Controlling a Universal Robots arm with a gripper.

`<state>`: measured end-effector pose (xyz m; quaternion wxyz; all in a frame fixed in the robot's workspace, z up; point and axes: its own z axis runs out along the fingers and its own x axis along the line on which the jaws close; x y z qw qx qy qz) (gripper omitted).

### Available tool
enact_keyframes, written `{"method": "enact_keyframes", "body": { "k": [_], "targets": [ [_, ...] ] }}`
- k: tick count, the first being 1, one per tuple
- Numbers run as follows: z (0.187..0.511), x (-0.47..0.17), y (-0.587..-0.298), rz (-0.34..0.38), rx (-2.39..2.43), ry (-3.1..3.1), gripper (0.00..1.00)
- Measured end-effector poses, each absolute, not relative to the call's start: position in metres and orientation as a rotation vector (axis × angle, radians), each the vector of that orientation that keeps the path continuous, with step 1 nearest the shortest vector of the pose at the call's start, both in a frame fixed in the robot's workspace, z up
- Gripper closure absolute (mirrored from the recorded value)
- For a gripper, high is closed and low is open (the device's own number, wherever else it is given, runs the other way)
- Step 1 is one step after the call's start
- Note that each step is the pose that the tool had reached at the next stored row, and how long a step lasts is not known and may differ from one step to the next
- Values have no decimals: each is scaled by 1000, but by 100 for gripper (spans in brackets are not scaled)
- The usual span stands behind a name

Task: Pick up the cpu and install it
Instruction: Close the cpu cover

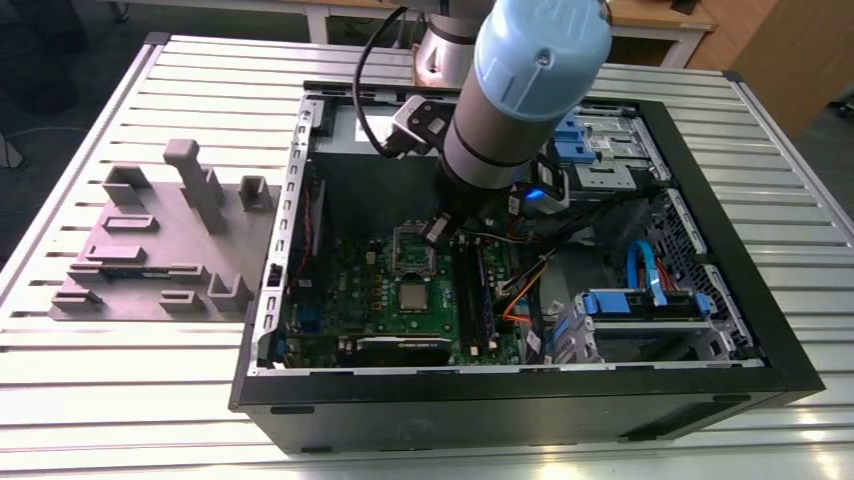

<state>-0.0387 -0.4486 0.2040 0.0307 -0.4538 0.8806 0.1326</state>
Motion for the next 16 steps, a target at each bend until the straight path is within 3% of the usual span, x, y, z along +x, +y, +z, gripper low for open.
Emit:
{"method": "enact_keyframes", "body": {
  "k": [16],
  "targets": [
    [219, -41, -448, 344, -1410, 2742, 90]
  ]
}}
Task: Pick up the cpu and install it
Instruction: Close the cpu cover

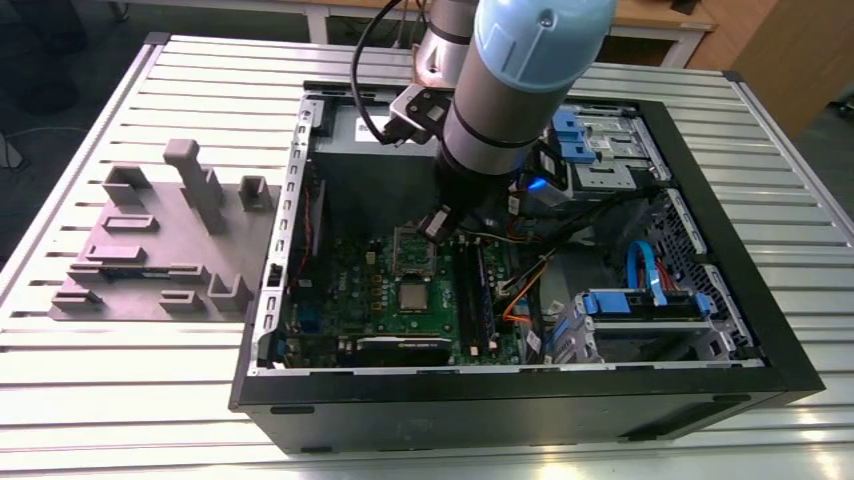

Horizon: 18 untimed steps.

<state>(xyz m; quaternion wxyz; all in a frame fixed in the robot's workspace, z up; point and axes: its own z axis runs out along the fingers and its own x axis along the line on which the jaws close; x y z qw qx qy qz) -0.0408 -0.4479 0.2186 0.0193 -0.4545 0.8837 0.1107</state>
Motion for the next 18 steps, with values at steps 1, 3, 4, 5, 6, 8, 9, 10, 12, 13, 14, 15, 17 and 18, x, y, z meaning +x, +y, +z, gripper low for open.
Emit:
{"method": "enact_keyframes", "body": {
  "k": [1, 3, 4, 5, 6, 8, 9, 10, 12, 13, 14, 15, 17, 18],
  "targets": [
    [219, -41, -448, 343, -1411, 2743, 90],
    [219, -41, -448, 341, -1411, 2743, 90],
    [219, -41, -448, 340, -1411, 2744, 90],
    [219, -41, -448, 340, -1411, 2744, 90],
    [219, -41, -448, 340, -1411, 2744, 90],
    [219, -41, -448, 340, -1411, 2744, 90],
    [219, -41, -448, 340, -1411, 2744, 90],
    [219, -41, -448, 340, -1411, 2744, 90],
    [219, -41, -448, 338, -1411, 2745, 90],
    [220, -41, -448, 337, -1411, 2745, 90],
    [221, -42, -448, 336, -1411, 2746, 90],
    [221, -42, -448, 334, -1412, 2747, 90],
    [222, -42, -448, 322, -1414, 2751, 90],
    [222, -42, -448, 317, -1415, 2753, 90]
  ]
}}
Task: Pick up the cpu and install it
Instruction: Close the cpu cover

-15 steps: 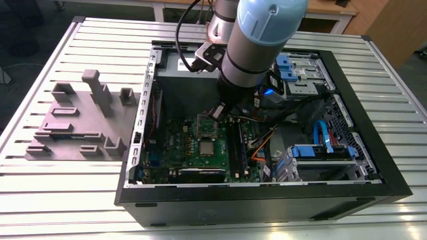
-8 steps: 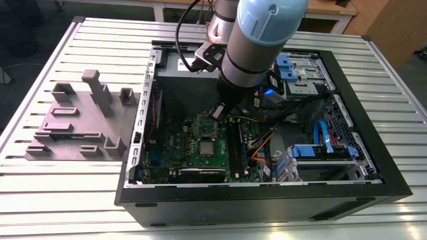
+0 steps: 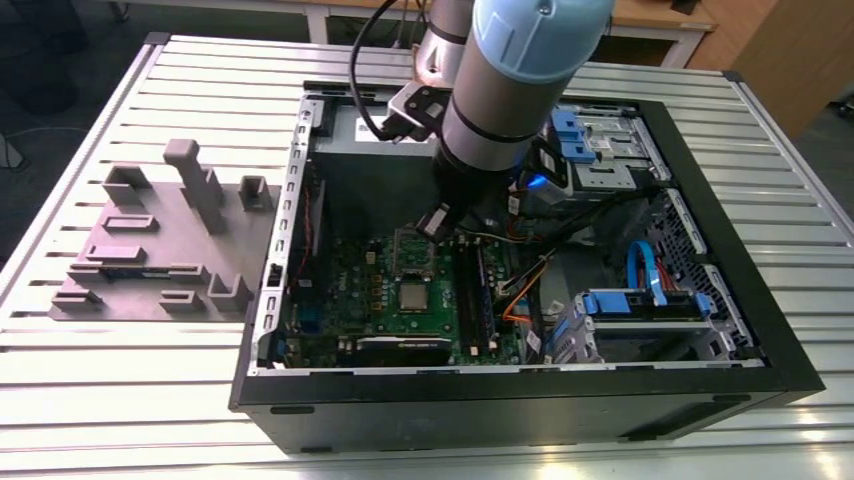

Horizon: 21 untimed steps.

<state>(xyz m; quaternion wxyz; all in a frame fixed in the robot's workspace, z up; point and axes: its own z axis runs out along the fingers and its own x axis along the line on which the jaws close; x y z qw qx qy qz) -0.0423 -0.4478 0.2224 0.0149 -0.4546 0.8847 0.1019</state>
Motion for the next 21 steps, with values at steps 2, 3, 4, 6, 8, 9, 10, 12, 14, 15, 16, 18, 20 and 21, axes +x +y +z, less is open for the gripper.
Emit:
{"method": "enact_keyframes", "body": {
  "k": [2, 3, 4, 6, 8, 9, 10, 12, 14, 15, 16, 18, 20, 21],
  "targets": [
    [223, -43, -448, 307, -1417, 2758, 90],
    [223, -43, -448, 304, -1417, 2759, 90],
    [224, -43, -448, 304, -1417, 2759, 90],
    [226, -43, -448, 304, -1417, 2759, 90],
    [228, -43, -448, 304, -1417, 2759, 90],
    [230, -43, -448, 304, -1417, 2759, 90],
    [232, -43, -448, 304, -1417, 2759, 90],
    [233, -43, -448, 304, -1417, 2759, 90],
    [233, -43, -448, 304, -1417, 2758, 90],
    [233, -43, -448, 304, -1417, 2759, 90],
    [234, -43, -448, 304, -1417, 2759, 90],
    [234, -43, -448, 304, -1417, 2759, 90],
    [234, -43, -448, 304, -1417, 2759, 90],
    [234, -43, -448, 304, -1417, 2759, 90]
  ]
}}
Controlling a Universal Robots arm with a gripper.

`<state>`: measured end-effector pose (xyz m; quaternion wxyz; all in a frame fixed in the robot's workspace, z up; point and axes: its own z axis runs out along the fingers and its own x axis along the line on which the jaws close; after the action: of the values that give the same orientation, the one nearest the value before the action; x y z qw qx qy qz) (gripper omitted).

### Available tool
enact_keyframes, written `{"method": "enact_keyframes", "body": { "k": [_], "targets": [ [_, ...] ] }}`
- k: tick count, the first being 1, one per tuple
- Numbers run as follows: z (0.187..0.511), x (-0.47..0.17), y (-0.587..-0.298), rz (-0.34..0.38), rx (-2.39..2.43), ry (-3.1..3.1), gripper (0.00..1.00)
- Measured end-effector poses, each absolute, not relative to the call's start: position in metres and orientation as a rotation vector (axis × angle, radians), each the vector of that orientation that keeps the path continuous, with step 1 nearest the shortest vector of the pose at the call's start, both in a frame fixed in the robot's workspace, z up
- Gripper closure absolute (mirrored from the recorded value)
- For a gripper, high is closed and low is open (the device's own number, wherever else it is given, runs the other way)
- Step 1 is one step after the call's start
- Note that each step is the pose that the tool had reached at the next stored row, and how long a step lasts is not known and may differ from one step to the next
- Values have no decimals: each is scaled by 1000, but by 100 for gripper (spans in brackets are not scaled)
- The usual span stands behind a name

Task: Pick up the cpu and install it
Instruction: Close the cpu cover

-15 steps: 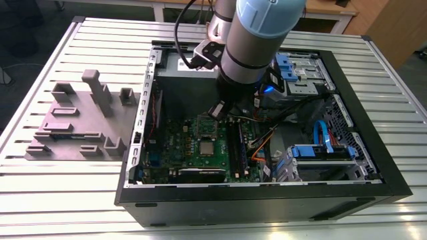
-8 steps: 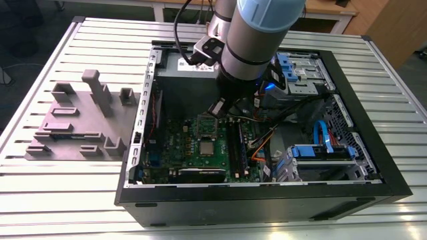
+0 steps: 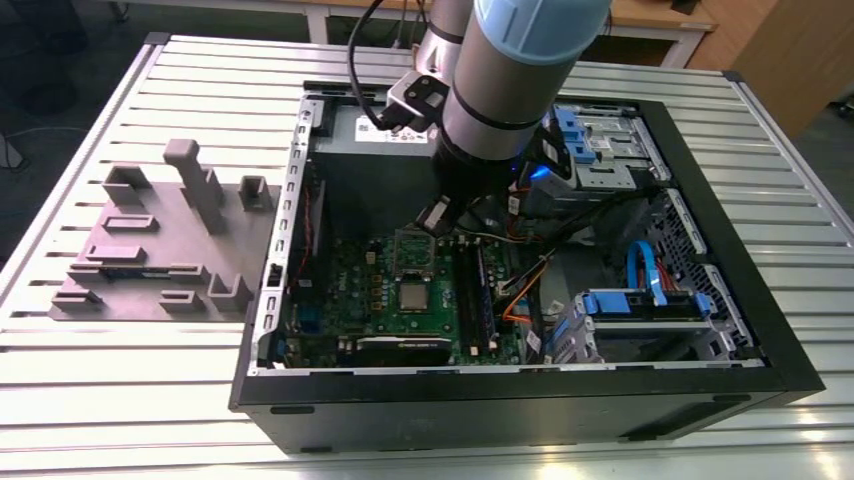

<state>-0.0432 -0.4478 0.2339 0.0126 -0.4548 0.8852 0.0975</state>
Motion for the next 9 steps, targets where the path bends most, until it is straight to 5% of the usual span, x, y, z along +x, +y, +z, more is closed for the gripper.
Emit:
{"method": "enact_keyframes", "body": {
  "k": [9],
  "targets": [
    [236, -45, -448, 305, -1449, 2745, 90]
  ]
}}
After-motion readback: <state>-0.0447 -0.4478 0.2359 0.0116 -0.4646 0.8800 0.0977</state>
